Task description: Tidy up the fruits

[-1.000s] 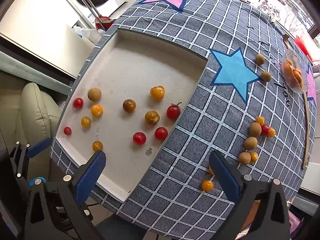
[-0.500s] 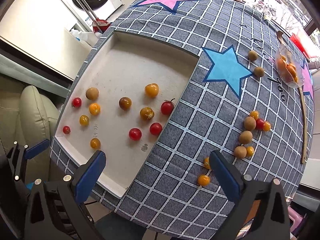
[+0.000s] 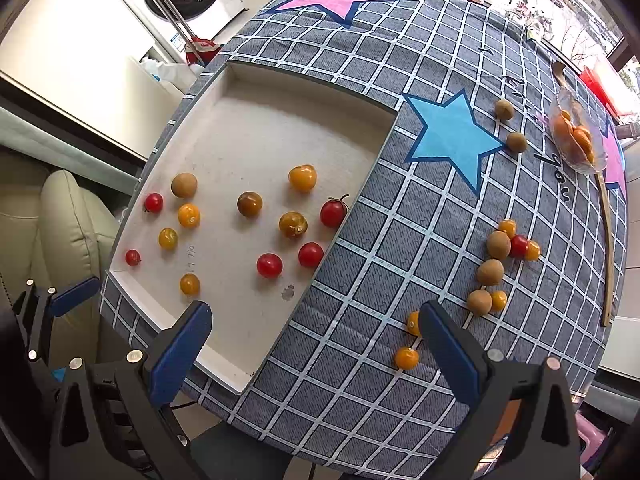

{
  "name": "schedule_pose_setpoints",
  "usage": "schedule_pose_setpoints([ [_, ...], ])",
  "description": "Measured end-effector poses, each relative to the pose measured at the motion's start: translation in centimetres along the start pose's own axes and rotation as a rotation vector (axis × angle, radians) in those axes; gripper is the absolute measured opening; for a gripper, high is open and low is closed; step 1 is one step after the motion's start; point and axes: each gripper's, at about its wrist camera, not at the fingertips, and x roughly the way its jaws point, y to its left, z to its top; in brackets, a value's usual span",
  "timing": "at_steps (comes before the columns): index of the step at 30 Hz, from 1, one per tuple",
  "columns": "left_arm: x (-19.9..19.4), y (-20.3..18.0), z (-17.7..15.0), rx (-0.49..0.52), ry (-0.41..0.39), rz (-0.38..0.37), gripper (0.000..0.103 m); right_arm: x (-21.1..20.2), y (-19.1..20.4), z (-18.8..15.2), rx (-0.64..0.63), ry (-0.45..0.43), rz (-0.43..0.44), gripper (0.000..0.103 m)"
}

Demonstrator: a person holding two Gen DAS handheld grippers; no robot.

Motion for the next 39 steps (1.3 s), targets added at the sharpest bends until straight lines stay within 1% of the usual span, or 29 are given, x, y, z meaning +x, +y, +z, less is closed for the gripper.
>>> schedule_pose_setpoints([
  [28, 0.5, -0.57, 0.11, 0.011, 0.006, 0.01, 0.1, 0.6, 0.05, -0.36, -0.007, 0.016, -0.005, 0.103],
  [39, 0.62, -0.5, 0.11, -0.003, 0.007, 0.005, 0.1, 0.8, 0.12, -0.42, -0.002, 0.018, -0.006, 0.103],
])
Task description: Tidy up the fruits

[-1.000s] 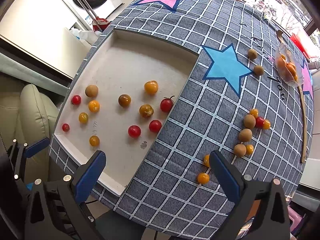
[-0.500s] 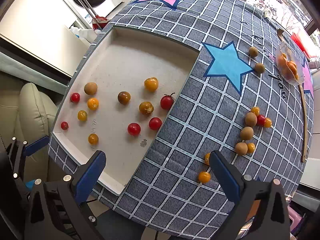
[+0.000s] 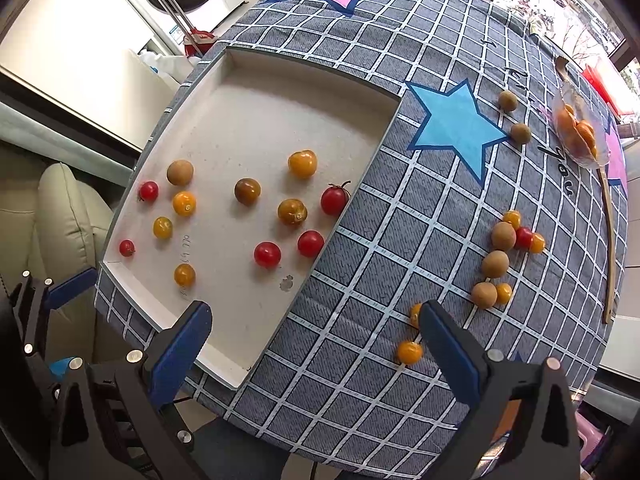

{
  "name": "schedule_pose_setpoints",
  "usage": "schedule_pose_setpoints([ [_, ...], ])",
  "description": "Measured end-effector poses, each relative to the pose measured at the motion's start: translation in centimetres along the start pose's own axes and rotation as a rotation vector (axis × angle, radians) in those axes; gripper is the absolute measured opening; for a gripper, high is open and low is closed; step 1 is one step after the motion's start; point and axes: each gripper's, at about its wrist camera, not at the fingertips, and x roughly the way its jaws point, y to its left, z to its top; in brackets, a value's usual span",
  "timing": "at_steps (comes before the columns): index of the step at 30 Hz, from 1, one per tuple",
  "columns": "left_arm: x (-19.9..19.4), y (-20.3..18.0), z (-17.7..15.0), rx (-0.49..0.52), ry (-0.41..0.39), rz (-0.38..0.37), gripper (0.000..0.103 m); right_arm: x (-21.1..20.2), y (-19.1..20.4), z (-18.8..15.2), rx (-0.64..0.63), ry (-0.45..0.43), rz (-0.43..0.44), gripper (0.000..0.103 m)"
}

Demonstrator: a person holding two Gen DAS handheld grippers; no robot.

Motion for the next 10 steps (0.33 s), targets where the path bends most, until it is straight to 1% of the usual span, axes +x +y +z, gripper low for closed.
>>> schedule_pose_setpoints([
  [5, 0.26, 0.01, 0.14, -0.008, 0.004, -0.003, 0.1, 0.14, 0.01, -0.01, 0.001, 0.002, -0.001, 0.103],
  [8, 0.18, 0.06, 0.17, -0.014, -0.005, -0.028, 0.1, 0.32, -0.06, 0.03, -0.001, 0.006, -0.005, 0.103],
  [10, 0.11, 0.1, 0.17, -0.017, -0.005, -0.029, 0.1, 0.42, -0.23, 0.04, 0.003, 0.009, -0.005, 0.103],
])
